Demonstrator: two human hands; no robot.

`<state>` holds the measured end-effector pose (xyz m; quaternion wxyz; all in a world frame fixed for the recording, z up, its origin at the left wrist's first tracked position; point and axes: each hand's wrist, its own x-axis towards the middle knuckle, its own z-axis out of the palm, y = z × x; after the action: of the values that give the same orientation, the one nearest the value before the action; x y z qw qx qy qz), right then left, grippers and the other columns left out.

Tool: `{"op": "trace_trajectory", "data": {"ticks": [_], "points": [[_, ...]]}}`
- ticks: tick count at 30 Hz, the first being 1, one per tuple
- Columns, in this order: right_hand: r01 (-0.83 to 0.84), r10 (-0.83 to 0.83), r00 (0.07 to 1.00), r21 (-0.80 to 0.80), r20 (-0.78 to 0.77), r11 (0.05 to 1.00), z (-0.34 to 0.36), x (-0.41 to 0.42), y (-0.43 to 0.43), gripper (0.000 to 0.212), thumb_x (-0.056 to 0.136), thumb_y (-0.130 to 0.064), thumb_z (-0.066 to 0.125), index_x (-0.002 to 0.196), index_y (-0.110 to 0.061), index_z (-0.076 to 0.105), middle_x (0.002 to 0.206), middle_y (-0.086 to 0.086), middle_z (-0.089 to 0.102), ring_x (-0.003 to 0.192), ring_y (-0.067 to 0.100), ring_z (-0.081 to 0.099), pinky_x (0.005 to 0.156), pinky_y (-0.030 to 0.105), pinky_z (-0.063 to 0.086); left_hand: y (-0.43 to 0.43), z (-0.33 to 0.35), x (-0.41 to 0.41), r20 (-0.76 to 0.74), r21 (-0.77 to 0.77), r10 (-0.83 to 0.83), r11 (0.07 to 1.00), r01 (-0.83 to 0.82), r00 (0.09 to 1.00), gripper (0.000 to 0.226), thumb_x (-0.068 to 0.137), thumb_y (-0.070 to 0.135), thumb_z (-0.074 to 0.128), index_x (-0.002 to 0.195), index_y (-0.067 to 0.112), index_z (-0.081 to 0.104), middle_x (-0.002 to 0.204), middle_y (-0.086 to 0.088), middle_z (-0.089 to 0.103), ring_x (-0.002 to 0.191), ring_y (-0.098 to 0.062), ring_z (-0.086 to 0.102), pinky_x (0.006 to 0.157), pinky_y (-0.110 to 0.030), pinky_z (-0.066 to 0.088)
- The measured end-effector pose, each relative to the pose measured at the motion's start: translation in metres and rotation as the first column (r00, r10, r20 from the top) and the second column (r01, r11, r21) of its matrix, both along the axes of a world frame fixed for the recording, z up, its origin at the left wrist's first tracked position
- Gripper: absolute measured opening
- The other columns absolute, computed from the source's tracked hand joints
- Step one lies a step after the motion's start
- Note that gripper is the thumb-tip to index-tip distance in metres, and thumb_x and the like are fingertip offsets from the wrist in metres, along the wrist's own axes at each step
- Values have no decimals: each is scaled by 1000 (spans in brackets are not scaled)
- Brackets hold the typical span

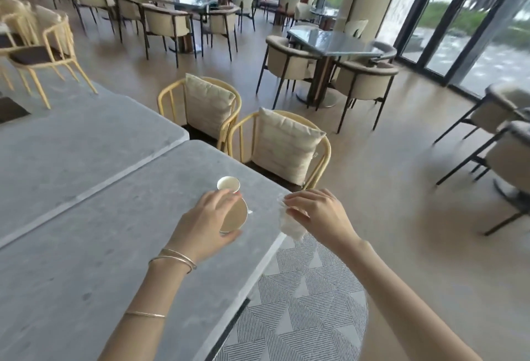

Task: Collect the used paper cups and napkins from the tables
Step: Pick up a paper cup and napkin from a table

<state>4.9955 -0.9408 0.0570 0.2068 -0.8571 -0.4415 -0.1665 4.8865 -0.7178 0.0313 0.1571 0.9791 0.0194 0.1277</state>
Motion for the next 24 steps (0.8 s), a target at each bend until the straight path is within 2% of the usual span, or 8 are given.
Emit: {"op": "trace_trajectory", "data": {"ticks": [6, 12, 18, 24], "points": [[-51, 50, 998, -13, -28, 999, -5, 45, -8, 15, 76, -16, 76, 91, -17, 74, 97, -6, 73, 90, 16, 67, 78, 30, 47, -3, -2, 28, 15, -6, 73, 997, -72, 997, 64, 77, 45, 67, 133, 29, 41, 135, 12, 42, 118, -14, 39, 73, -33, 51], [-115, 114, 990, -11, -88, 993, -36, 87, 17, 13, 76, -15, 76, 89, -16, 74, 95, -6, 73, 87, 16, 67, 74, 35, 52, 19, -14, 62, 2, -48, 129, 991, -129, 992, 63, 75, 45, 68, 131, 29, 44, 135, 13, 42, 119, -13, 40, 71, -34, 53], [-156, 149, 976, -33, -157, 987, -68, 131, 61, 14, 74, -16, 77, 87, -19, 74, 94, -9, 73, 88, 13, 67, 73, 29, 49, 58, -30, 109, -37, -103, 145, 984, -148, 989, 68, 77, 42, 67, 136, 32, 36, 139, 15, 37, 124, -10, 35, 79, -33, 51], [-172, 150, 960, -73, -235, 982, -100, 163, 96, 13, 77, -17, 74, 90, -20, 73, 95, -9, 72, 89, 13, 67, 75, 26, 46, 85, -60, 159, -112, -155, 78, 983, -95, 991, 71, 76, 41, 66, 139, 31, 33, 142, 14, 34, 127, -11, 32, 87, -34, 49]]}}
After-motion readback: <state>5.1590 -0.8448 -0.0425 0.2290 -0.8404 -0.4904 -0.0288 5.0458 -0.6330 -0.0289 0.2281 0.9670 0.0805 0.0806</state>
